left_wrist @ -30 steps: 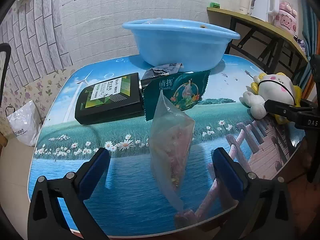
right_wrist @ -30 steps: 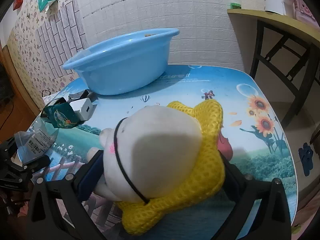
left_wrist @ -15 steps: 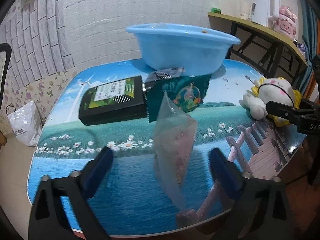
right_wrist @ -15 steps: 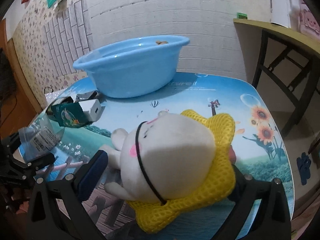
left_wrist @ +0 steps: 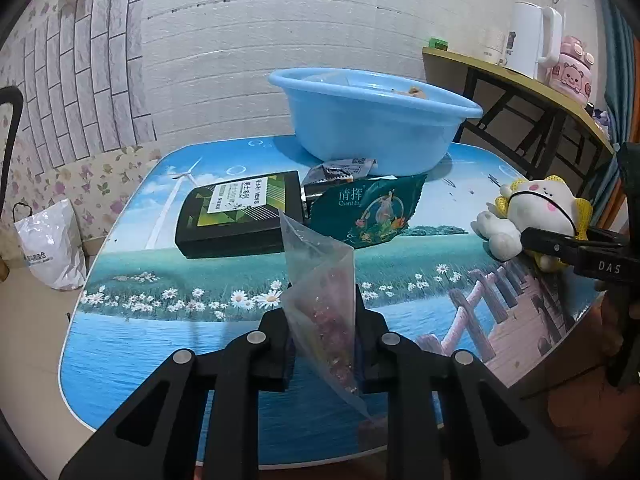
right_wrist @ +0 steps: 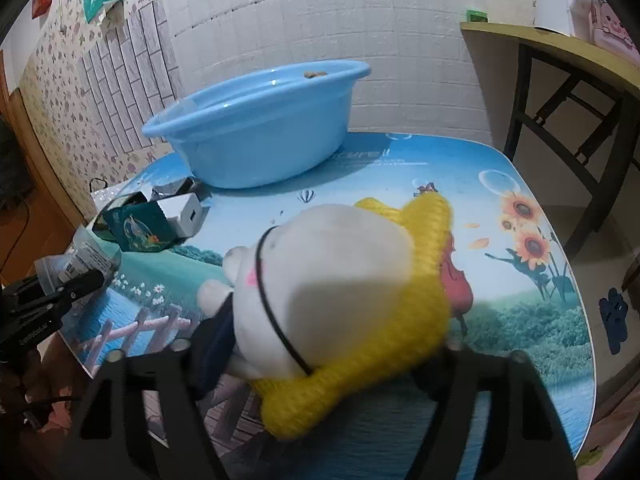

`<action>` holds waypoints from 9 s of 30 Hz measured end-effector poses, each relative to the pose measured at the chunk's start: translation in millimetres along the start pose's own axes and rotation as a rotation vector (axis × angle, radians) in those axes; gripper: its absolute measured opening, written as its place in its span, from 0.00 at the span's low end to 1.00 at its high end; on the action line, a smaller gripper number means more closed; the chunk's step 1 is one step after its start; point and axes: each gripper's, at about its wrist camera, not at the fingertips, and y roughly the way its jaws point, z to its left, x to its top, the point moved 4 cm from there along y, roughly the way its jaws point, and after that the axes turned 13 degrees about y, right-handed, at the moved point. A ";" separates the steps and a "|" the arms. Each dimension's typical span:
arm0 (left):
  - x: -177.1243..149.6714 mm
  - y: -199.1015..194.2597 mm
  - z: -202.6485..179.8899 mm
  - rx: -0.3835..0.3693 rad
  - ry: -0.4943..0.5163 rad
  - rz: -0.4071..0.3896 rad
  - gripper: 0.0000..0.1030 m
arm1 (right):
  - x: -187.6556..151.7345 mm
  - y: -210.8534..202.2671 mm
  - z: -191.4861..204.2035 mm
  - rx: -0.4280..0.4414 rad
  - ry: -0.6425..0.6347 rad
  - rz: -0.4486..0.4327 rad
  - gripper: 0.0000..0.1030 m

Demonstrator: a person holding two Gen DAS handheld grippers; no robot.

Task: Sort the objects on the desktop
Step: 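Carry the plastic bag and white plush over the blue basin and release both, then move the left gripper to the black bottle while the right gripper approaches the teal packet, then grasp the black face-wash bottle with the left gripper while the right gripper grasps the teal packet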

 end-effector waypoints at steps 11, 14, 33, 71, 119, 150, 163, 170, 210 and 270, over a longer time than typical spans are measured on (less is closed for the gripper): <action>34.3 -30.1 7.2 0.033 -0.007 -0.093 0.19 | 22.6 -35.0 13.9 0.051 -0.015 -0.125 0.60; 52.8 -35.0 9.0 0.033 -0.017 -0.127 0.19 | 32.4 -40.8 21.2 0.076 -0.020 -0.149 0.60; 164.3 -18.8 -11.8 -0.016 0.071 -0.286 0.19 | 115.2 -25.8 54.0 0.157 -0.038 -0.231 0.60; 168.6 28.7 13.2 0.072 0.039 -0.220 0.69 | 154.9 33.6 82.1 0.137 -0.111 -0.152 0.86; 38.6 -0.6 62.8 0.174 0.039 0.058 0.95 | 47.5 5.9 97.9 0.088 0.057 -0.006 0.95; 44.0 56.6 60.5 -0.025 -0.019 0.126 0.95 | 29.4 33.7 126.8 0.102 -0.017 0.082 0.91; 39.3 58.5 71.7 -0.067 -0.075 0.128 0.88 | 15.0 50.6 139.0 0.112 -0.121 0.152 0.28; 32.1 51.0 73.2 -0.047 -0.096 0.137 0.88 | 16.8 36.1 139.0 0.196 -0.125 0.129 0.09; -4.0 10.5 22.0 0.042 -0.028 0.158 0.88 | 5.2 -7.3 45.0 -0.023 -0.173 -0.039 0.05; -1.4 26.2 19.3 0.049 0.006 0.068 1.00 | -3.2 23.3 42.8 0.126 -0.085 0.047 0.98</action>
